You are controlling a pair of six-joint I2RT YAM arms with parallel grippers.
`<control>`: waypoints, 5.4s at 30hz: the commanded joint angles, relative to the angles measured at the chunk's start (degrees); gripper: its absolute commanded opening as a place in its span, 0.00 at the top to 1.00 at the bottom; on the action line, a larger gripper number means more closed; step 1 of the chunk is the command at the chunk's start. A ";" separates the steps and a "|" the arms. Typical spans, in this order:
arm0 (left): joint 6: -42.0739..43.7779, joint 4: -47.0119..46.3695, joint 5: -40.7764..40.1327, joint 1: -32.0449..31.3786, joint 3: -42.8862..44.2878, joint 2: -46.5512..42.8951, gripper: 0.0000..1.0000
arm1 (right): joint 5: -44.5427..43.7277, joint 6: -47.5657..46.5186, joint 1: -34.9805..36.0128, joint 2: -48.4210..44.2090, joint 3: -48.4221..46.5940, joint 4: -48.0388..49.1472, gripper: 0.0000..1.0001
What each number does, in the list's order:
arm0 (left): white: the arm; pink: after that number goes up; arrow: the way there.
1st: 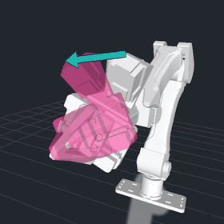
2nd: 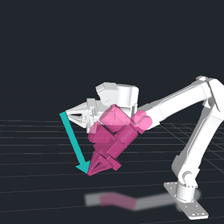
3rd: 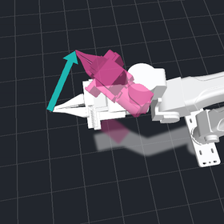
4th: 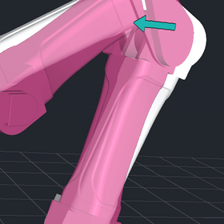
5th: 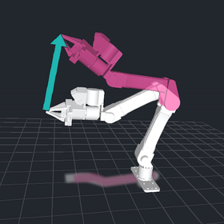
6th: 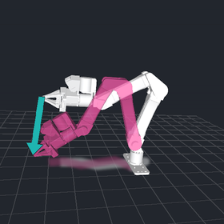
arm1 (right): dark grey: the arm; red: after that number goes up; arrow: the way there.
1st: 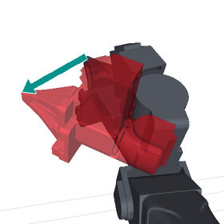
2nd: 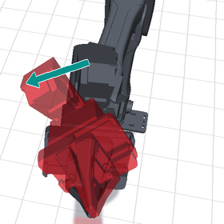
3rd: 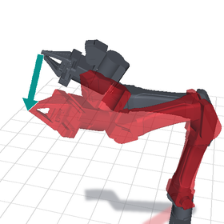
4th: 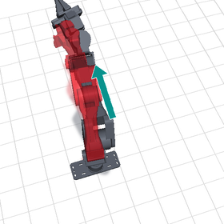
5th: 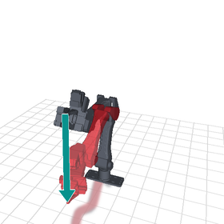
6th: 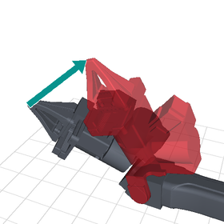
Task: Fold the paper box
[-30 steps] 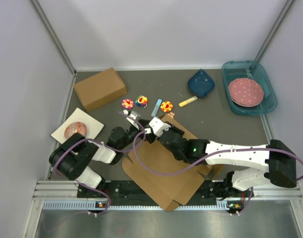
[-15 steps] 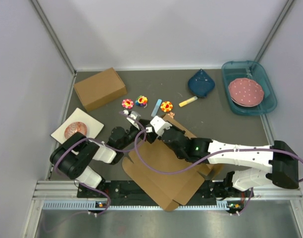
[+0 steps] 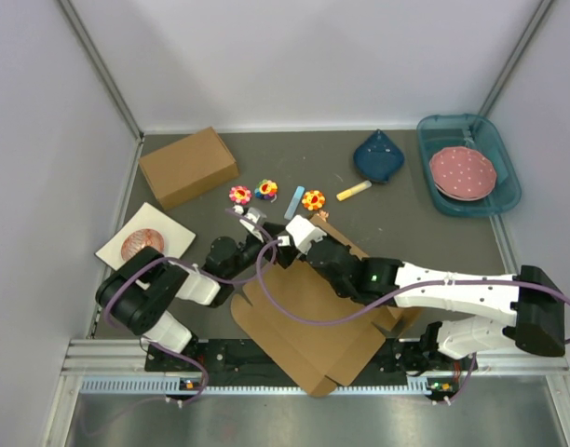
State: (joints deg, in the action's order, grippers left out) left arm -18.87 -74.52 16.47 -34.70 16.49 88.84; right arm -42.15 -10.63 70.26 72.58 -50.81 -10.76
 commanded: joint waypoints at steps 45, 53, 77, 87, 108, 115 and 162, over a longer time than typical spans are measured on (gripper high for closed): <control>5.95 -21.10 -2.93 -2.22 5.66 5.21 0.01 | 13.58 8.08 -0.39 -2.79 -1.05 -1.45 0.86; 5.87 -21.10 -4.78 -2.22 9.43 7.04 0.01 | 16.04 8.61 -0.74 -2.53 -0.70 -1.45 0.86; 6.40 -21.10 1.02 -2.22 11.11 8.81 0.44 | 17.28 8.96 -3.11 -2.35 1.23 -1.10 0.86; 6.39 -21.10 -0.30 -1.86 8.73 4.77 0.01 | 21.14 8.96 -7.76 -4.28 1.06 -2.85 0.86; 6.48 -21.10 3.83 -1.60 16.29 7.40 0.01 | 23.96 10.19 -13.57 -2.26 5.72 -2.42 0.87; 6.74 -21.19 5.77 -1.51 18.40 10.56 0.01 | 26.06 12.21 -13.75 -2.17 5.11 -2.33 0.88; 5.34 -21.10 10.87 -1.60 19.20 17.78 0.87 | 30.73 12.65 -13.75 -2.35 3.78 -2.07 0.88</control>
State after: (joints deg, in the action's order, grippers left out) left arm -13.58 -74.13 27.27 -35.97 36.36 106.69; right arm -18.22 -1.34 55.44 67.88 -48.14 -5.06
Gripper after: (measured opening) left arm 0.346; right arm 0.213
